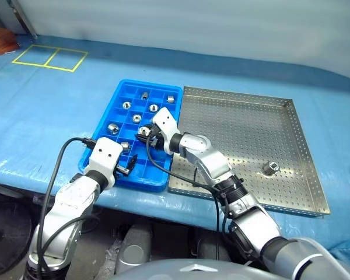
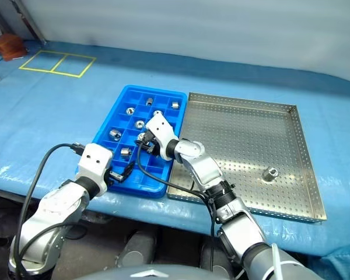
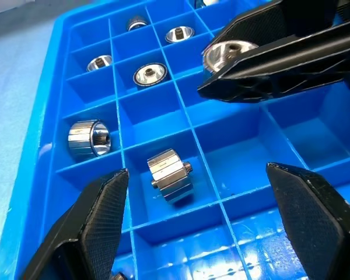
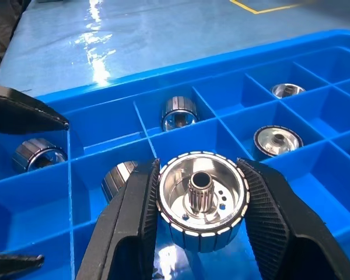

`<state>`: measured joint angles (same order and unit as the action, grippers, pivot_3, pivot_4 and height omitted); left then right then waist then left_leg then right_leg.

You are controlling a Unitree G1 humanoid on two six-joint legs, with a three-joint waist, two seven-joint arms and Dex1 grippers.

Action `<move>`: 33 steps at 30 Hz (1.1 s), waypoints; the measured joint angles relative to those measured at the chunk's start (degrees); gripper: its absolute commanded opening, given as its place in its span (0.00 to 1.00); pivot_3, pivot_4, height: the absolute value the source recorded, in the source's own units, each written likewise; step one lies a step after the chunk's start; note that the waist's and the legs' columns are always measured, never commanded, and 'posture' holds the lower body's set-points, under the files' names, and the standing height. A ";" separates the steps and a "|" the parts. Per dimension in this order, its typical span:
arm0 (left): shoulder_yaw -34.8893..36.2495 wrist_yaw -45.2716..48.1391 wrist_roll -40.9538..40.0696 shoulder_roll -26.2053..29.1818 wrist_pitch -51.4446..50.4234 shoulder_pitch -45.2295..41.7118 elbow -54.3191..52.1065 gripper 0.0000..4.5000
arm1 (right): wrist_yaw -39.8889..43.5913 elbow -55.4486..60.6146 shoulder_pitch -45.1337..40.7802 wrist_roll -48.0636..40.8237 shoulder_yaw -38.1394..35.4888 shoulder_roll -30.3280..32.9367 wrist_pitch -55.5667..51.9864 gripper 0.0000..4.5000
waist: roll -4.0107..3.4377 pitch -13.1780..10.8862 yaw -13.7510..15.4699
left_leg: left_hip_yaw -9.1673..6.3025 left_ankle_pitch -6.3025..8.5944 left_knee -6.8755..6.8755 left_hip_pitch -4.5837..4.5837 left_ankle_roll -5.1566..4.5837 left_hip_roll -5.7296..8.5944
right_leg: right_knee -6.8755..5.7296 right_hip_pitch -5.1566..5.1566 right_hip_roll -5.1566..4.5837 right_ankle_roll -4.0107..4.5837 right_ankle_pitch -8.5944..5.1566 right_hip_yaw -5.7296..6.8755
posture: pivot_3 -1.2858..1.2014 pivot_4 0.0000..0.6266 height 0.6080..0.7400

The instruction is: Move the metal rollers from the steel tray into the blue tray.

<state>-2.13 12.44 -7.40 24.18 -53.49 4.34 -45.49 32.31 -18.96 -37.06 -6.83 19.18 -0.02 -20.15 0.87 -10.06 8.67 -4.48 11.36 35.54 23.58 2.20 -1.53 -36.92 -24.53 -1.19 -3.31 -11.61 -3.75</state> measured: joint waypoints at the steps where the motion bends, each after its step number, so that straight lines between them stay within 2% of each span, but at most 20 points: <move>1: -0.02 0.01 0.00 -0.01 0.00 0.19 0.00 0.92 | -0.01 -1.19 -0.31 0.08 -0.07 -0.16 0.53 0.38 | 0.00 0.00 0.20 | 0.00 0.00 -0.01 0.00 0.00 0.00 | 0.01 0.00 0.00 0.00 0.00 0.00 | 0.71 0.24 1.00; 5: 0.00 0.07 0.00 -0.01 0.03 0.86 -0.01 0.92 | -0.71 -4.59 -1.23 1.02 -1.19 -0.35 1.24 0.38 | 0.00 0.00 0.96 | 0.00 0.00 -0.03 0.02 0.01 0.00 | 0.03 -0.01 0.00 0.00 0.00 0.00 | 0.71 0.24 1.00; 6: -0.01 0.10 0.00 -0.01 0.06 0.85 -0.01 0.92 | -1.17 -5.10 -1.62 1.25 -1.40 -0.40 1.25 0.51 | 0.00 0.00 1.12 | 0.00 0.00 -0.02 0.01 0.01 0.00 | 0.03 -0.01 0.00 0.00 0.00 0.00 | 0.70 0.24 1.00; 8: -0.06 0.15 0.00 -0.01 0.15 0.77 -0.01 0.92 | -2.04 -5.41 -1.83 2.00 -2.00 -0.23 1.46 0.61 | 0.00 0.00 1.40 | 0.00 0.00 -0.02 0.00 0.02 0.00 | 0.02 -0.01 0.00 0.00 0.00 0.00 | 0.70 0.24 1.00; 11: -0.39 0.36 -0.01 0.00 0.32 0.15 0.01 0.92 | -3.10 -5.38 -1.76 2.69 -2.46 0.26 2.68 0.82 | 0.00 0.00 1.74 | 0.01 0.00 -0.02 0.02 0.02 0.00 | 0.03 -0.02 0.00 0.01 -0.01 0.00 | 0.69 0.24 1.00; 14: -0.98 0.95 -0.12 -0.01 0.58 -0.96 0.18 0.92 | -3.68 -3.84 -0.61 2.95 -3.14 0.65 3.25 0.82 | 0.00 0.00 1.80 | 0.01 0.01 -0.04 0.03 0.03 0.00 | 0.05 -0.02 0.00 0.01 -0.01 0.00 | 0.68 0.24 1.00; 19: -2.32 2.94 -1.34 -1.28 2.91 -3.61 1.70 0.92 | -4.05 8.46 5.28 2.31 -5.06 4.07 0.09 0.82 | 0.00 0.00 1.81 | 0.01 0.01 -0.01 0.10 0.04 0.01 | 0.09 -0.04 -0.02 0.01 -0.01 0.01 | 0.66 0.24 1.00; 25: -7.08 6.44 -2.86 -5.41 7.98 -11.06 9.09 0.92 | -5.65 30.42 16.90 3.33 -7.68 14.40 -10.71 0.82 | -0.04 0.03 1.34 | 0.03 0.01 0.12 0.13 0.04 0.05 | 0.10 0.00 -0.07 -0.01 -0.01 0.00 | 0.62 0.24 1.00; 29: -10.15 9.01 -2.85 -6.32 10.90 -14.59 14.60 0.92 | -6.74 39.21 24.77 3.62 -10.57 19.51 -18.84 0.82 | -0.04 0.03 -0.81 | 0.05 0.02 0.14 0.16 0.03 0.06 | 0.10 -0.01 -0.09 -0.01 -0.01 -0.03 | 0.59 0.24 1.00; 33: -11.38 10.96 -2.81 -6.33 12.90 -16.27 17.58 0.92 | -8.37 42.33 28.28 2.49 -12.08 18.82 -22.64 0.82 | -0.05 0.03 -4.62 | 0.08 0.02 0.13 0.08 0.00 0.01 | 0.05 0.01 -0.06 -0.01 -0.01 -0.05 | 0.57 0.24 1.00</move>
<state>-13.50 23.40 -10.21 17.85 -40.59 -11.93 -27.91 23.94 23.37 -8.79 -4.34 7.10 18.80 -42.78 0.82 -10.03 4.05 -4.40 11.39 35.66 23.65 2.19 -1.53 -36.87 -24.52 -1.25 -3.32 -11.61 -3.81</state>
